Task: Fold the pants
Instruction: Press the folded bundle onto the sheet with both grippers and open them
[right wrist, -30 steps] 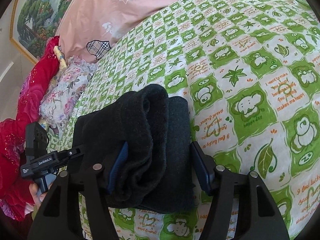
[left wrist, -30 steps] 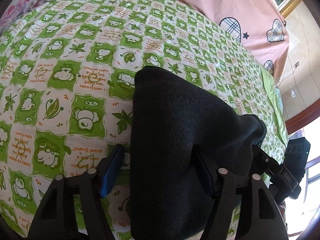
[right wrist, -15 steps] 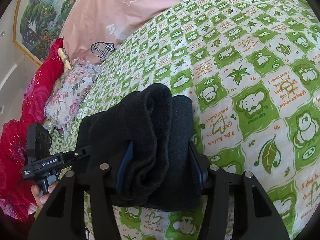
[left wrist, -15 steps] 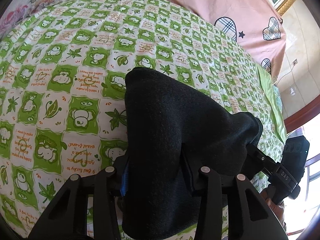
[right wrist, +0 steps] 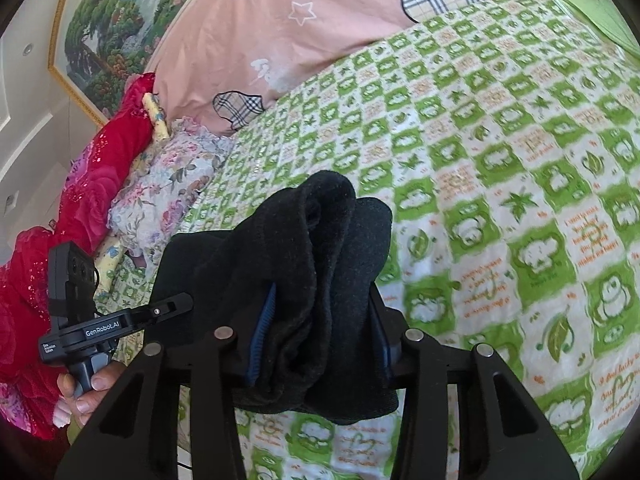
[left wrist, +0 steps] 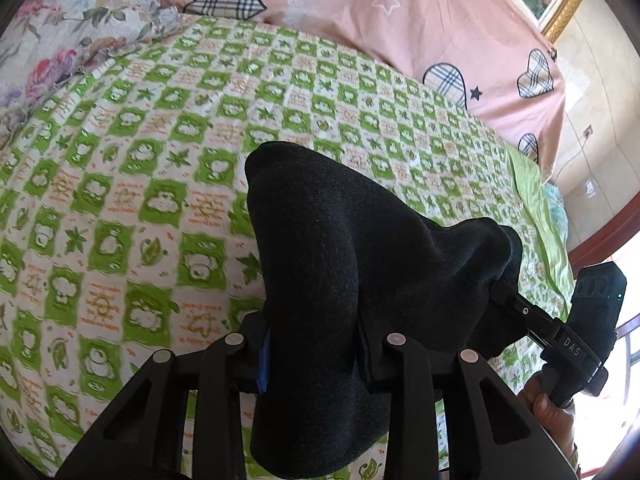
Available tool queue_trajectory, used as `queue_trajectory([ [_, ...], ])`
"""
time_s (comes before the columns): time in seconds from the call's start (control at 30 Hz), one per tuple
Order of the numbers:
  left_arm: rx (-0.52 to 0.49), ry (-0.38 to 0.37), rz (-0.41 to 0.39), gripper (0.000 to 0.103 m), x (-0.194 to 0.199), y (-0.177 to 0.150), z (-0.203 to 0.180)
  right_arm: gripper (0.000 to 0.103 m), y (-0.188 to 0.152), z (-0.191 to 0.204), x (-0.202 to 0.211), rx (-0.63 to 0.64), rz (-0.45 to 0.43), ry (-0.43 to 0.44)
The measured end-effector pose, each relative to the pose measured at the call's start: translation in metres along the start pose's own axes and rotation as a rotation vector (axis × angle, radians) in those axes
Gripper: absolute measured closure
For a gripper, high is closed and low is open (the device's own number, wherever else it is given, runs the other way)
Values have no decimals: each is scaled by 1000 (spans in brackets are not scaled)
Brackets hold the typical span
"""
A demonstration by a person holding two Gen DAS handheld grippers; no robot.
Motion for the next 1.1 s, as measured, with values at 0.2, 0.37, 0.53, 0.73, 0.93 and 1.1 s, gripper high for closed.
queue_trajectory([
  [0.2,32,12,-43,71,11,26,22,59,29,22,-22,59,-2,21],
  [0.37,65,25,-54,71,9,45,44,59,50,33,-48,86,12,27],
  [0.53,77,41,-51,71,1,54,59,59,60,35,-66,91,31,23],
  [0.73,103,46,-9,68,-20,52,73,57,59,27,-86,80,79,0],
  [0.93,103,48,-10,51,-26,46,81,48,56,10,-91,66,84,-46],
  [1.1,80,78,-14,43,-28,43,81,44,54,4,-94,76,74,-67],
])
Point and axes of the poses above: each gripper's, at about its wrist camera, not at the fingertips, and x roughly against the way its jaws point, z to its left, y to its top, the point moved 6 cm from there along -x, roughly the way its jaws point, and after that the axes turned 8 degrees about z, right-handed, at the moved point
